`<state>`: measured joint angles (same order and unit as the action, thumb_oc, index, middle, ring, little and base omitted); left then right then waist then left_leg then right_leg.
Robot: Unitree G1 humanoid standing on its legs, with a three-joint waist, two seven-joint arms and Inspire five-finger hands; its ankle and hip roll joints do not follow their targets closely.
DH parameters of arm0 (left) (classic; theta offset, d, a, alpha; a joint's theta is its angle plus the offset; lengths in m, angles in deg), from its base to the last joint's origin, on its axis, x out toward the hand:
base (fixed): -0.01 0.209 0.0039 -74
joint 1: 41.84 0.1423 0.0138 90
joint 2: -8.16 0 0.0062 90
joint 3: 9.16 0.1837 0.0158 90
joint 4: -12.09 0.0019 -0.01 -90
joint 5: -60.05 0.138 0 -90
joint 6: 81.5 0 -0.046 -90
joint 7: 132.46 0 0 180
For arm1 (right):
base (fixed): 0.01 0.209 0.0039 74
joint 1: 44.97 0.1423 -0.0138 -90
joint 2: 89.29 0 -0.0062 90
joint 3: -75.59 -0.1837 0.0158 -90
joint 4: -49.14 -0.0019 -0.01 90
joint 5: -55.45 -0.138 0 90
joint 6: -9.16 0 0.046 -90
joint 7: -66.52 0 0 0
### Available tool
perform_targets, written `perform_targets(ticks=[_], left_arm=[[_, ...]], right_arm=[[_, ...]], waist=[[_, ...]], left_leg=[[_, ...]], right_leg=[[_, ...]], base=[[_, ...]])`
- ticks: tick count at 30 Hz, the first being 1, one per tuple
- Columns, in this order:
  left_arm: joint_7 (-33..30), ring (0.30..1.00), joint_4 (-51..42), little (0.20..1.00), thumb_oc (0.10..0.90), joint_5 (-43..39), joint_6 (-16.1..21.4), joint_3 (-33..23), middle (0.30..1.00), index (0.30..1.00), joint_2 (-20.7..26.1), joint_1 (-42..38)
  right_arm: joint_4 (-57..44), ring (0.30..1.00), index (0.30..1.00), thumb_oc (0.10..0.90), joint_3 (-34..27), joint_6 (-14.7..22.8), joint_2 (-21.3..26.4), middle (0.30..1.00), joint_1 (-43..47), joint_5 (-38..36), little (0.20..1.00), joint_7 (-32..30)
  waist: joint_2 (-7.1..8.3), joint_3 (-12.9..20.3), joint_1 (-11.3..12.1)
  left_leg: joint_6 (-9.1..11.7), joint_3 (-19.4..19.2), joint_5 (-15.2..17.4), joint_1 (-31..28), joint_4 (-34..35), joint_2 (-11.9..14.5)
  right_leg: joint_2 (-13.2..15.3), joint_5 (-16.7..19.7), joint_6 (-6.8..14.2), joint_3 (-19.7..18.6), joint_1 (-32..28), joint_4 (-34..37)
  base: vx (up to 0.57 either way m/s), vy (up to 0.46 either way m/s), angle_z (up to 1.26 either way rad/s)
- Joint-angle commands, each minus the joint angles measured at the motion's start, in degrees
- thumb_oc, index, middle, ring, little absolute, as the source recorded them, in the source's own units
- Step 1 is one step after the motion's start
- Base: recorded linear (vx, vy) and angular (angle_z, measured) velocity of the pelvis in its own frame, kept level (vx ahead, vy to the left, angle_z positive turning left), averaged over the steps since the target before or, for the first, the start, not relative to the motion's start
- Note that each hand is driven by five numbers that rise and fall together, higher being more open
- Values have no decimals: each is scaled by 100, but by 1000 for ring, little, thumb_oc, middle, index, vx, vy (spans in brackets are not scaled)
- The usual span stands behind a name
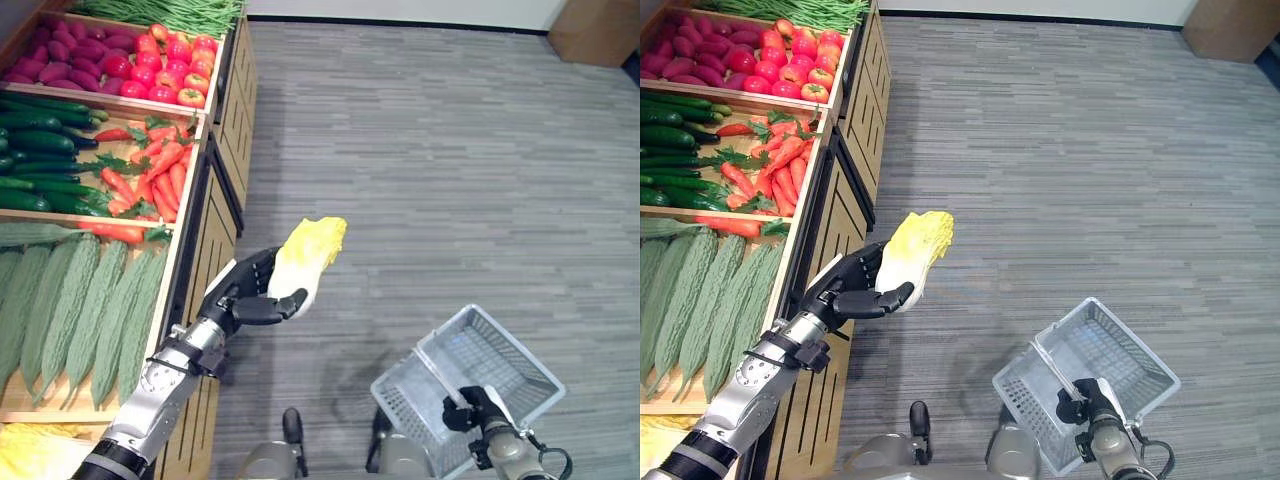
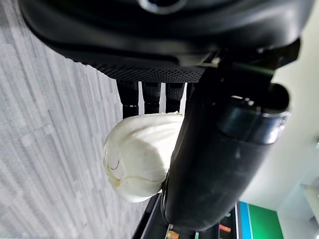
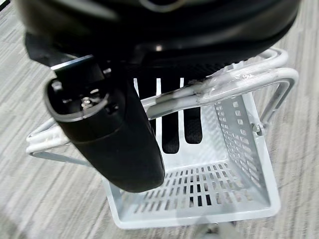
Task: Get the vegetables into the basket
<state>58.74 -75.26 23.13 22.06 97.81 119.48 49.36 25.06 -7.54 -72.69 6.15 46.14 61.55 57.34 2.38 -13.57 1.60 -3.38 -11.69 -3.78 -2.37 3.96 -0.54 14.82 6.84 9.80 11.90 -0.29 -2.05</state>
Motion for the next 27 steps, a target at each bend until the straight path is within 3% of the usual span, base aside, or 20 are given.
perform_targets(ticks=[1, 6, 12, 20, 21, 25, 27], left_arm=[[103, 300, -874, 300, 400, -31, 606, -335, 300, 300, -147, -355], [97, 300, -798, 300, 400, 32, 602, -296, 300, 300, -160, -274], [147, 300, -751, 300, 400, 196, 568, 54, 300, 300, -122, -462], [430, 300, -766, 300, 400, 428, 513, 1301, 300, 300, 333, -1691], [429, 300, -758, 300, 400, 428, 516, 1309, 300, 300, 329, -1704], [504, 300, -726, 300, 400, 1143, 595, 2459, 300, 300, 518, -2851], [437, 300, -642, 300, 400, 1409, 650, 2646, 300, 300, 467, -3008]], right_arm=[[-37, 300, 300, 400, -95, 247, 336, 300, -13, -204, 300, -165], [142, 300, 300, 400, -207, 223, 578, 300, 152, -209, 300, -235], [103, 300, 300, 400, -240, 237, 1028, 300, 445, -230, 300, -337], [-1924, 300, 300, 400, 306, 371, 1947, 300, 1318, 68, 300, -507], [-1928, 300, 300, 400, 299, 367, 1950, 300, 1316, 69, 300, -506], [-2596, 300, 300, 400, 1020, 432, 2022, 300, 2142, 163, 300, -357], [-2537, 300, 300, 400, 1145, 426, 2028, 300, 2278, 172, 300, -342]], waist=[[119, 578, 85], [266, 763, 189], [169, 839, 133], [-39, 959, -71], [-40, 952, -65], [-93, 1031, -154], [-93, 1034, -156]], left_leg=[[458, 344, 382, 110, -128, 214], [626, 134, 265, 31, 69, 310], [767, 226, 151, 59, 104, 482], [886, 129, 145, -56, 104, 660], [886, 127, 146, -60, 104, 661], [900, 77, 183, -128, 104, 679], [899, 78, 187, -133, 104, 679]], right_leg=[[173, 271, 260, -383, 255, -227], [139, 236, 370, -59, -27, 565], [-1, 100, 305, 99, -144, 705], [-125, -11, 252, 2, -203, 705], [-126, -11, 252, 0, -206, 705], [-128, 21, 242, -86, -222, 705], [-130, 22, 239, -99, -224, 705]], base=[[51, -42, -12], [20, -133, -35], [-3, -125, -1], [-4, -50, 1], [3, -22, -5], [7, -7, -7], [0, 0, 0]])
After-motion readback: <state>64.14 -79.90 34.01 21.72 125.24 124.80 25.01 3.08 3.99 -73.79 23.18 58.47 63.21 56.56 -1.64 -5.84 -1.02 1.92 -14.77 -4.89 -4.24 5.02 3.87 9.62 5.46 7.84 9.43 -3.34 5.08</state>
